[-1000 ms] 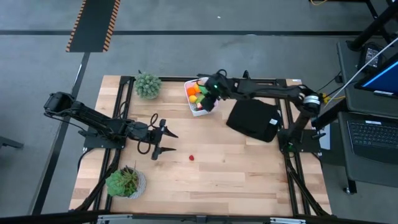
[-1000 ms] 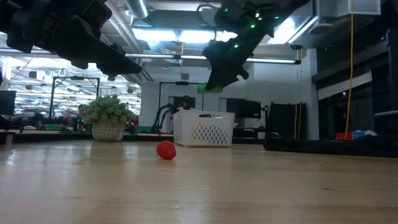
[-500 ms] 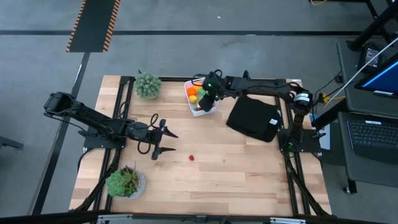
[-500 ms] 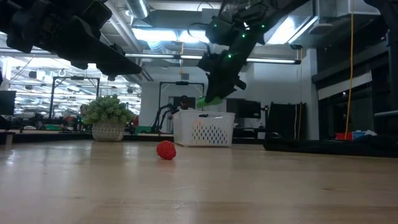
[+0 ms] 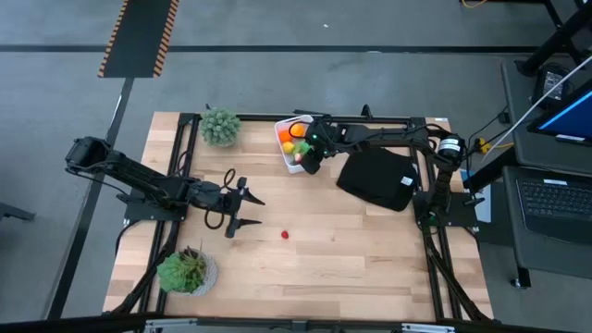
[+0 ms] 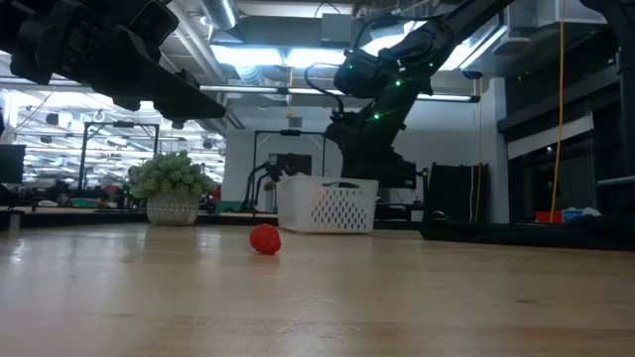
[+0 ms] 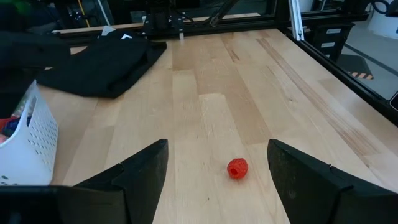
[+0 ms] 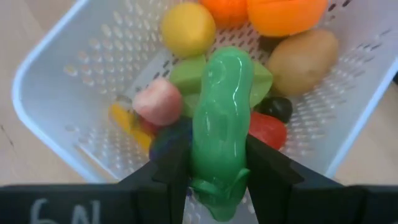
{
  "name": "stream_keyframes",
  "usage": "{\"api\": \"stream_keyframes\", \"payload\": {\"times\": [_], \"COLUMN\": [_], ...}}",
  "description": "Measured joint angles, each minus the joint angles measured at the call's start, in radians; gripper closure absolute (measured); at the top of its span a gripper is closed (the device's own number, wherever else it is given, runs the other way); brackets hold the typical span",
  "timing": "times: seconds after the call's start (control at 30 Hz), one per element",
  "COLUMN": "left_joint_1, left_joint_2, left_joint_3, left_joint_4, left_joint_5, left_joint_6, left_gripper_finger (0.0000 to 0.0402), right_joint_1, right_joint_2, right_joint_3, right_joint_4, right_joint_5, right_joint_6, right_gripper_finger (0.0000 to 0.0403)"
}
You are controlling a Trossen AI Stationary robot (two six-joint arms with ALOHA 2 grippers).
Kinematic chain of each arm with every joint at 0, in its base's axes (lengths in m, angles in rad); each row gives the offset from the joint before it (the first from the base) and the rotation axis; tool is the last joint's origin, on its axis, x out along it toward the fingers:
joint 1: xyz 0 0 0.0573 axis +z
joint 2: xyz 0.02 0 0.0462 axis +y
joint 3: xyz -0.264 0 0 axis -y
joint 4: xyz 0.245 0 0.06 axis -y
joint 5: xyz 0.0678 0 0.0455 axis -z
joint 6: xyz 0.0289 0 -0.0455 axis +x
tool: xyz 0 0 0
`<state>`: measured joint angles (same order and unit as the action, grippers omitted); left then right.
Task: Pick and placing Produce into tupperware
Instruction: Put the pea into the basket, then put the raspberry into the basket
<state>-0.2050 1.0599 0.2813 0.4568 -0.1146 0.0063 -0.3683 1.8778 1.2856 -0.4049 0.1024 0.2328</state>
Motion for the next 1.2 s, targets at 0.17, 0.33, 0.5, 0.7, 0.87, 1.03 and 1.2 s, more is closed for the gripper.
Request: {"api": "stream_keyframes", "payload": {"times": [0.17, 0.33, 0.5, 0.7, 0.87, 1.03, 1.2], "left_joint_1": [0.000, 0.000, 0.000, 0.000, 0.000, 0.000, 0.000], "left_joint_2": [0.000, 0.000, 0.000, 0.000, 0.000, 0.000, 0.000], "left_joint_3": [0.000, 0.000, 0.000, 0.000, 0.000, 0.000, 0.000], "left_joint_4": [0.000, 0.000, 0.000, 0.000, 0.000, 0.000, 0.000], "left_joint_5": [0.000, 0.000, 0.000, 0.000, 0.000, 0.000, 0.000], "left_joint_6": [0.000, 0.000, 0.000, 0.000, 0.001, 0.005, 0.004], "left_gripper_finger": [0.0135, 0.0135, 0.0135, 0.0135, 0.0135, 0.0135, 0.0135], "right_joint_1": [0.001, 0.008, 0.023, 0.024, 0.024, 0.024, 0.024], "right_joint_2": [0.000, 0.000, 0.000, 0.000, 0.000, 0.000, -0.002], "right_joint_3": [0.000, 0.000, 0.000, 0.000, 0.008, 0.059, 0.125], "right_joint_4": [0.013, 0.041, 0.051, 0.051, 0.039, 0.034, 0.039], "right_joint_5": [-0.013, -0.020, -0.027, -0.028, -0.027, -0.027, -0.024], "right_joint_6": [-0.022, -0.027, -0.056, -0.058, -0.059, -0.082, -0.120], "right_gripper_finger": [0.0268, 0.0243, 0.0214, 0.0195, 0.0185, 0.0180, 0.0184]}}
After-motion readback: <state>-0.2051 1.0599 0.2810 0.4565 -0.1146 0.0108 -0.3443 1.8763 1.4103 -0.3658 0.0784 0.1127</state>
